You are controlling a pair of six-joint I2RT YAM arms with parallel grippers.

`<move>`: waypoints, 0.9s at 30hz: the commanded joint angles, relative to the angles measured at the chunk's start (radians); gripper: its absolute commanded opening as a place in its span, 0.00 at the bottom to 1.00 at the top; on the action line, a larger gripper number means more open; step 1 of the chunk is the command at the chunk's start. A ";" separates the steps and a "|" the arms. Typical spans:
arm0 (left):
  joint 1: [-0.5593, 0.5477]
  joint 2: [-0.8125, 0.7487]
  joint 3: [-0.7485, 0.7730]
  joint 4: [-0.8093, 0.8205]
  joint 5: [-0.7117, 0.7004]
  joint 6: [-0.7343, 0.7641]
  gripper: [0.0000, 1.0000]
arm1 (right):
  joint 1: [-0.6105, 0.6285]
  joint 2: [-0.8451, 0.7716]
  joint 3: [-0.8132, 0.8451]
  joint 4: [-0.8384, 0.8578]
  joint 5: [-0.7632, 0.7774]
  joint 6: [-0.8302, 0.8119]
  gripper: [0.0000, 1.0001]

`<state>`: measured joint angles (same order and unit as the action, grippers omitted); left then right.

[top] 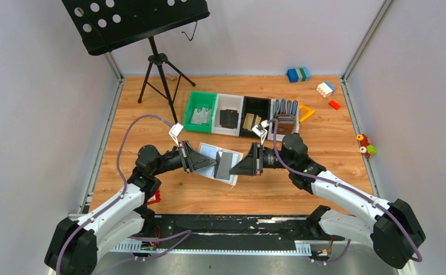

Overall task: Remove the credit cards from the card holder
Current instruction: Remove the credit card from the card holder.

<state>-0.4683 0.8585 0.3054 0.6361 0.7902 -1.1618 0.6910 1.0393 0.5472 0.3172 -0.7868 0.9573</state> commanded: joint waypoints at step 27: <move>-0.030 0.048 0.024 0.012 0.109 0.003 0.39 | 0.000 0.016 0.008 0.207 -0.052 0.061 0.00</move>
<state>-0.4778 0.8883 0.2966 0.6548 0.8650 -1.1763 0.6781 1.0534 0.5228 0.3801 -0.8150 0.9981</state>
